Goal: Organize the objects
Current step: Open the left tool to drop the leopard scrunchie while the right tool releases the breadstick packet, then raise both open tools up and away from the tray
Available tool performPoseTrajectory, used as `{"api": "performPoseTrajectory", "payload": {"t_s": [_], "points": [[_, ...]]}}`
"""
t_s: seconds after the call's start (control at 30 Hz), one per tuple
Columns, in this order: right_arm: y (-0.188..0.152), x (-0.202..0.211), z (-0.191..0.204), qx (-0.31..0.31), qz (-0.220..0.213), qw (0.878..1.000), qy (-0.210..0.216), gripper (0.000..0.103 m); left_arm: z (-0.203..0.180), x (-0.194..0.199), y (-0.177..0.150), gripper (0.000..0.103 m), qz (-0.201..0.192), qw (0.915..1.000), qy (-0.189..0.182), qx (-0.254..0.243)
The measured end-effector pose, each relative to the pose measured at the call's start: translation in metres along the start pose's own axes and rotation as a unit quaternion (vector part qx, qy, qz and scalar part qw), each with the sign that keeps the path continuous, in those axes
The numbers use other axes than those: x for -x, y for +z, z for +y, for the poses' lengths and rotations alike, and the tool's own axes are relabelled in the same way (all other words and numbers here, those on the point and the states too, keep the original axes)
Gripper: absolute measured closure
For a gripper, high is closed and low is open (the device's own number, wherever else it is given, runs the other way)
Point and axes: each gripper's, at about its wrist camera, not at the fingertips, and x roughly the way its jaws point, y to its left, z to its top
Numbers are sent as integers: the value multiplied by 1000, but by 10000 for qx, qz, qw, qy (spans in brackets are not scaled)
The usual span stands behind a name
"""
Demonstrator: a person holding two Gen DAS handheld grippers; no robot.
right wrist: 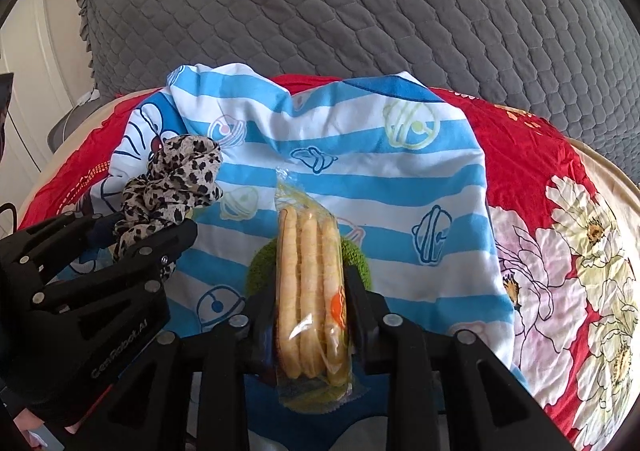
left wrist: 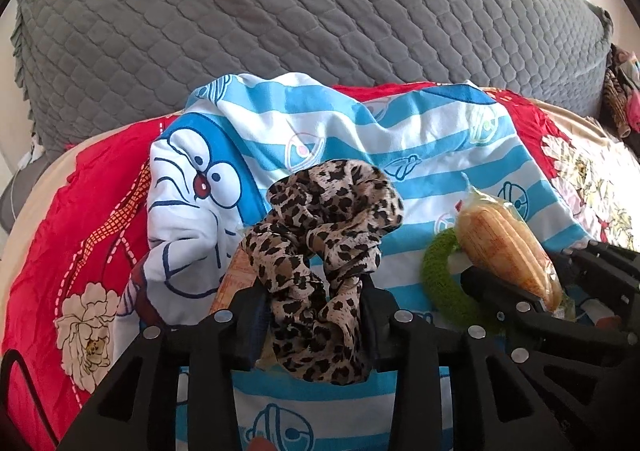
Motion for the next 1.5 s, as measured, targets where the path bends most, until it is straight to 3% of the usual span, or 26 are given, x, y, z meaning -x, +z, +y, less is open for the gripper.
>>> {"api": "performPoseTrajectory", "payload": {"t_s": [0.33, 0.83, 0.97, 1.2, 1.5], "points": [[-2, 4, -4, -38, 39, 10000, -75, 57, 7, 10, -3, 52, 60, 9999, 36, 131], [-4, 13, -1, -28, 25, 10000, -41, 56, 18, 23, -7, 37, 144, 9997, 78, 198], [-3, 15, 1, 6, -4, 10000, -46, 48, 19, 26, -7, 33, 105, 9997, 85, 189], [-2, 20, 1, 2, -14, 10000, -55, 46, 18, 29, -6, 29, 101, 9997, 84, 194], [1, 35, 0, -21, -105, 9999, -63, 30, 23, 42, -4, 25, 69, 9995, 88, 286]]}}
